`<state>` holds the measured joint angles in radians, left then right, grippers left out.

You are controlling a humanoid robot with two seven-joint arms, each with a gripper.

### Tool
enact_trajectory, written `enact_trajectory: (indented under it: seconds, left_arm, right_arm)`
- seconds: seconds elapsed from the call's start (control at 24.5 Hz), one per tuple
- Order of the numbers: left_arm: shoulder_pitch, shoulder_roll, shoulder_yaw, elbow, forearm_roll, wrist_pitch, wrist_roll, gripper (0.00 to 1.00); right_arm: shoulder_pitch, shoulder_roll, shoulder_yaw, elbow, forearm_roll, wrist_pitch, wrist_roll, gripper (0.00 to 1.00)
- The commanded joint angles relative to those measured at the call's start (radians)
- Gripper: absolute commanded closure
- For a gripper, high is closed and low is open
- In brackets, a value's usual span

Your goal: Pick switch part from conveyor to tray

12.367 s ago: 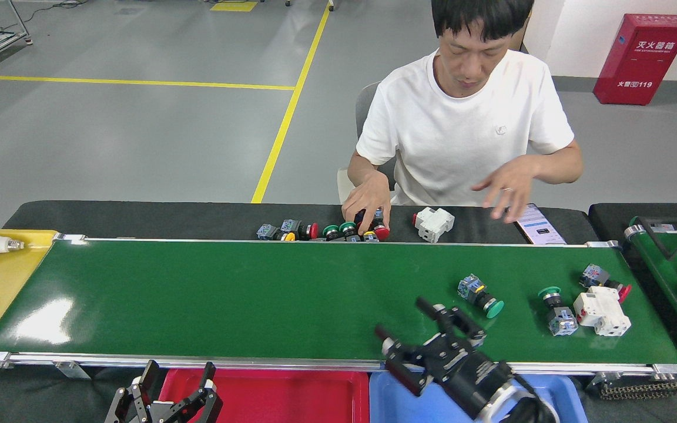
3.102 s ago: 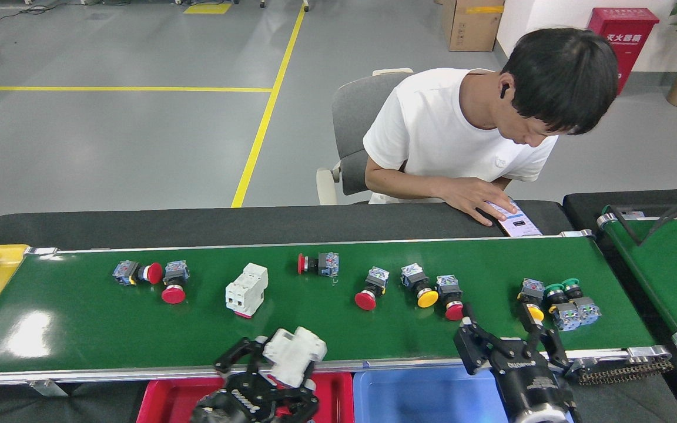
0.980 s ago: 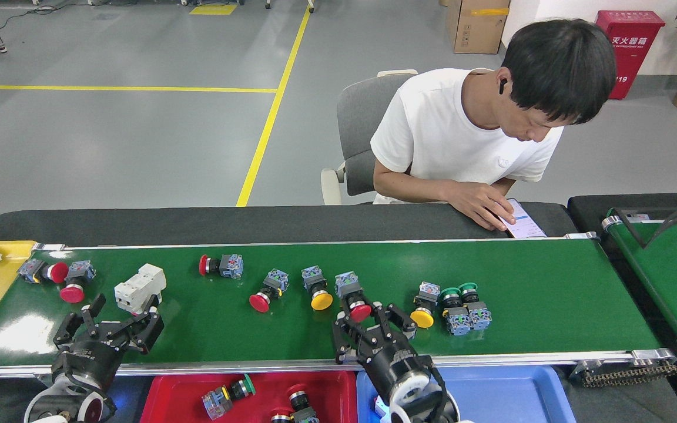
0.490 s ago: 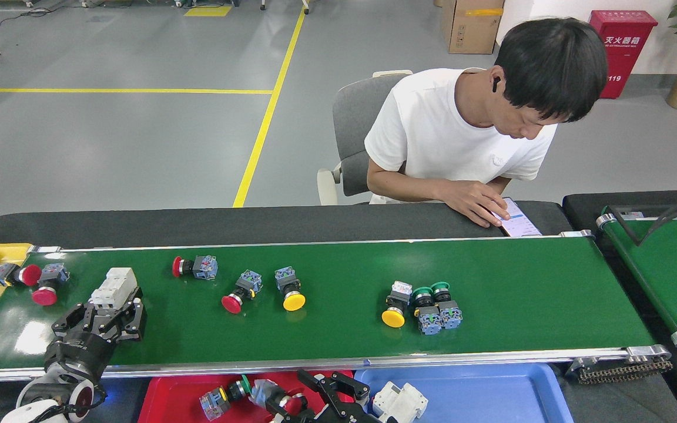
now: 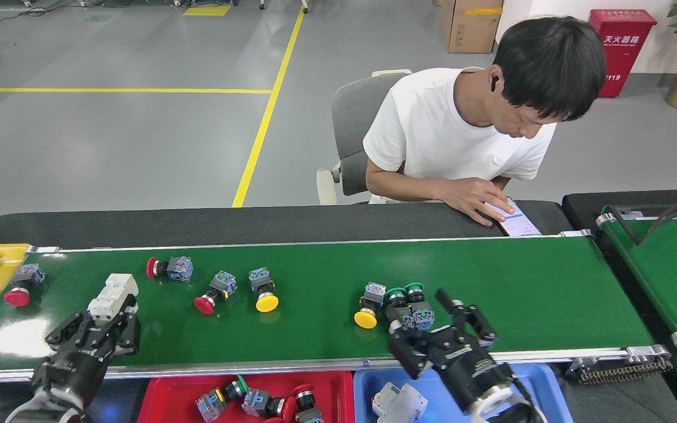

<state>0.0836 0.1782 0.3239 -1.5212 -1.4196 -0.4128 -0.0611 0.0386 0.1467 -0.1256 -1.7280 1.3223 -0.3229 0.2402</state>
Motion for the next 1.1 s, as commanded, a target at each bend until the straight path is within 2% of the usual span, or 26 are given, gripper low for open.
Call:
enact_trajectory:
  seconds: [0.0,0.12,0.16,0.33,0.37,0.41,0.53,0.61,0.78,0.9,1.06]
  left_arm:
    - [0.08,0.006,0.009,-0.106,0.051,0.003,0.004,0.95]
    - [0.209,0.009,-0.013,-0.243,0.074,-0.012,0.015,0.94]
    - [0.22,-0.002,-0.037,-0.258,0.079,-0.064,0.017,0.94]
    - [0.16,-0.04,-0.129,-0.258,0.079,-0.291,0.017,0.94]
    - [0.139,-0.046,-0.166,-0.257,0.076,-0.354,0.017,0.93]
    - [0.119,-0.051,-0.207,-0.257,0.071,-0.373,0.015,0.93]
    - [0.067,-0.054,-0.388,-0.258,0.051,-0.373,0.007,0.92]
    - [0.028,-0.069,-0.479,-0.258,-0.01,-0.373,0.007,0.92]
    - [0.015,-0.154,-0.503,-0.257,-0.116,-0.373,0.006,0.92]
    - [0.016,-0.164,-0.506,-0.257,-0.128,-0.373,0.006,0.92]
    - [0.025,-0.164,-0.508,-0.257,-0.13,-0.373,0.006,0.92]
  right_arm:
    - [0.035,-0.021,-0.069,-0.012,-0.003,-0.001,-0.019,0.0]
    - [0.09,-0.065,-0.094,0.007,-0.003,0.002,-0.091,0.0]
    - [0.098,-0.076,-0.091,0.008,-0.003,-0.001,-0.101,0.0]
    - [0.086,-0.078,0.006,0.016,0.0,-0.004,-0.101,0.0]
    - [0.058,-0.078,0.052,0.03,0.002,-0.004,-0.101,0.0]
    - [0.021,-0.079,0.099,0.062,0.003,-0.001,-0.099,0.0]
    - [-0.088,-0.076,0.228,0.18,0.012,0.025,-0.094,0.0]
    - [-0.134,-0.078,0.293,0.232,0.018,0.054,-0.093,0.01]
    - [-0.154,-0.078,0.305,0.225,-0.003,0.074,-0.094,0.01]
    - [-0.171,-0.095,0.323,0.274,-0.006,0.074,-0.093,0.01]
    - [-0.241,-0.056,0.414,0.329,-0.008,0.111,-0.091,0.01]
